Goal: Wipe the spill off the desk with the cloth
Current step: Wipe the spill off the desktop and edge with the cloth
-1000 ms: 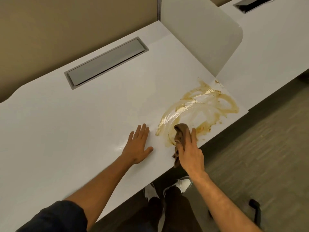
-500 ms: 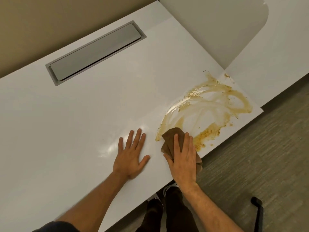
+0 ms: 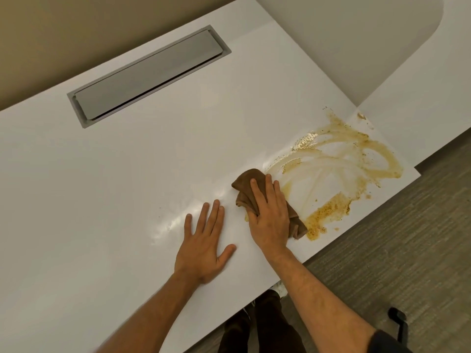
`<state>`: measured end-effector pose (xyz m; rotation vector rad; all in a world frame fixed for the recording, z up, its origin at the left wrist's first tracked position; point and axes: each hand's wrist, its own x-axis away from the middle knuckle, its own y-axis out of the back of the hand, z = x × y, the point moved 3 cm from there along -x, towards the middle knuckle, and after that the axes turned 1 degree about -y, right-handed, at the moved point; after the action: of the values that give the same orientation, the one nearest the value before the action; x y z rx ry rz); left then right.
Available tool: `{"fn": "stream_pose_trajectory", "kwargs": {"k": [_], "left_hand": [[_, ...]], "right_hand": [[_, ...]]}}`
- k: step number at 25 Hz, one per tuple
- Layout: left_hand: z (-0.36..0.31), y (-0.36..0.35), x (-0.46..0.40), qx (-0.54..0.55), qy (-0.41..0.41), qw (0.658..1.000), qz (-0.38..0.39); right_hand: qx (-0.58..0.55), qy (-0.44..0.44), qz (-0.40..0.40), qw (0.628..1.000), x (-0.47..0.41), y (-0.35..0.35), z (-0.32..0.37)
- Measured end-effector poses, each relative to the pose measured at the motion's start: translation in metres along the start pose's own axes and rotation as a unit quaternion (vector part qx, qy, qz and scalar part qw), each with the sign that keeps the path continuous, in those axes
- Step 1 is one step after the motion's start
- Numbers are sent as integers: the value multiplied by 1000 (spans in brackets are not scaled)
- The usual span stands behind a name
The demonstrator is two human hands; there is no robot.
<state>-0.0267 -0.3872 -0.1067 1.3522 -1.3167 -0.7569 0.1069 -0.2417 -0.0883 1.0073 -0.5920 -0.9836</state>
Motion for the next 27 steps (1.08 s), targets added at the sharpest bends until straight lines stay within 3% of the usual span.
{"fn": "stream_pose_trajectory", "kwargs": {"k": [7,18,20,21,24,25,27], "left_hand": [[2,-2,1,41,9,999,-13],[-2,2,4,58,5,998,-26],[-1,2,5,52,4,998,-23],[0,1,5,51,3,998,-24],[1,-1,5,42,0,999,-34],[1,-2,4,40,-2,999,-33],[2,-2,4,41,-2,999,-29]], "right_hand": [[18,129,12,991,15,-2,-3],[17,166,45,985,89,11,-24],[-48,100,23,994,94,24,-27],[-132,26,11,991,94,32,-27],[-382,-185,-36,905,70,58,-24],[-398,-195,-58,894,56,64,-24],[-363,-158,-67,916,26,72,-22]]}}
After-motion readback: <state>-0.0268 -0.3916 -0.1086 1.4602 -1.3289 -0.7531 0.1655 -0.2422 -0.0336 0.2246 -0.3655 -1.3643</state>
